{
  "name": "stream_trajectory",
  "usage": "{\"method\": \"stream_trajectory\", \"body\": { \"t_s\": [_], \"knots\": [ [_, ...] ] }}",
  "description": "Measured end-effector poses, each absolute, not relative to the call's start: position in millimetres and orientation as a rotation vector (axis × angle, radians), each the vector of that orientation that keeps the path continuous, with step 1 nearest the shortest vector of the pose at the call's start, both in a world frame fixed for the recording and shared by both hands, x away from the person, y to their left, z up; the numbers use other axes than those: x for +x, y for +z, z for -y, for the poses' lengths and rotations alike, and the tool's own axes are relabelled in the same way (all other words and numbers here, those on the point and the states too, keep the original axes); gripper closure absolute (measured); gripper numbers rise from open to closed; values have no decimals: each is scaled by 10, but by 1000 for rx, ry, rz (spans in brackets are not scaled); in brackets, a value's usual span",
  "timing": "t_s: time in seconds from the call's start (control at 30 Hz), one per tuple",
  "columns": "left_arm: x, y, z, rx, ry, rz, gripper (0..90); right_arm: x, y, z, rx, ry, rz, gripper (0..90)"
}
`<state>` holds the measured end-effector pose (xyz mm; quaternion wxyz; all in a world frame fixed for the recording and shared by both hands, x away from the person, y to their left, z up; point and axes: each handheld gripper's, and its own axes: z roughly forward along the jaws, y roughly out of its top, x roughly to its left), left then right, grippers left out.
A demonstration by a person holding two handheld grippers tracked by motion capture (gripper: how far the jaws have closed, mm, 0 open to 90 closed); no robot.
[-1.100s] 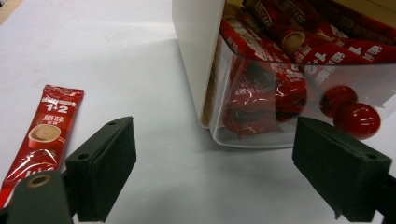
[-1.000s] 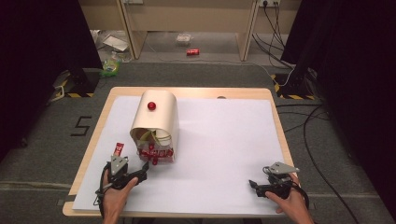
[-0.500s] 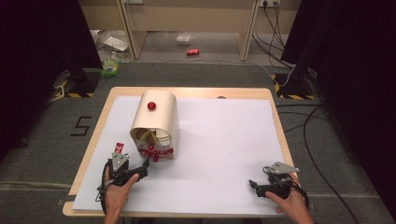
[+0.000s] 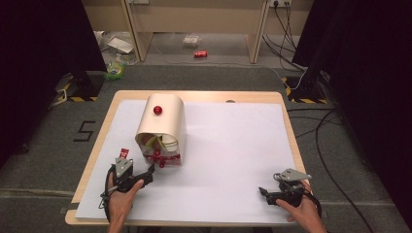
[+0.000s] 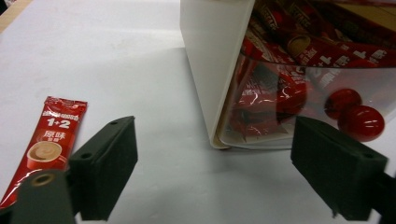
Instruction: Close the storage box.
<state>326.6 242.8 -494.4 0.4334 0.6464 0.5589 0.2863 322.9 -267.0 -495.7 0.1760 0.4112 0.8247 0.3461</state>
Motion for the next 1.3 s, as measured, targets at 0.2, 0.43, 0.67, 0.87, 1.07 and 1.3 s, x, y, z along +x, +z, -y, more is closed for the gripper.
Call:
{"method": "stream_trajectory", "body": {
  "t_s": [0.2, 0.43, 0.67, 0.87, 1.07, 1.3],
  "knots": [
    [3226, -4937, -2457, 1606, 714, -1390, 158, 3229, -4957, 2671, 1164, 981, -2335, 129],
    [3172, -4902, -2465, 1604, 710, -1380, 158, 3229, -4957, 2671, 1164, 980, -2335, 129],
    [3156, -4914, -2457, 1613, 697, -1381, 158, 3229, -4956, 2671, 1167, 982, -2336, 129],
    [3123, -4915, -2459, 1612, 691, -1385, 158, 3229, -4956, 2671, 1167, 982, -2337, 128],
    [3087, -4919, -2451, 1614, 681, -1388, 158, 3231, -4956, 2671, 1167, 983, -2339, 125],
    [3025, -4897, -2417, 1629, 675, -1368, 158, 3230, -4957, 2671, 1165, 983, -2338, 125]
  ]
}}
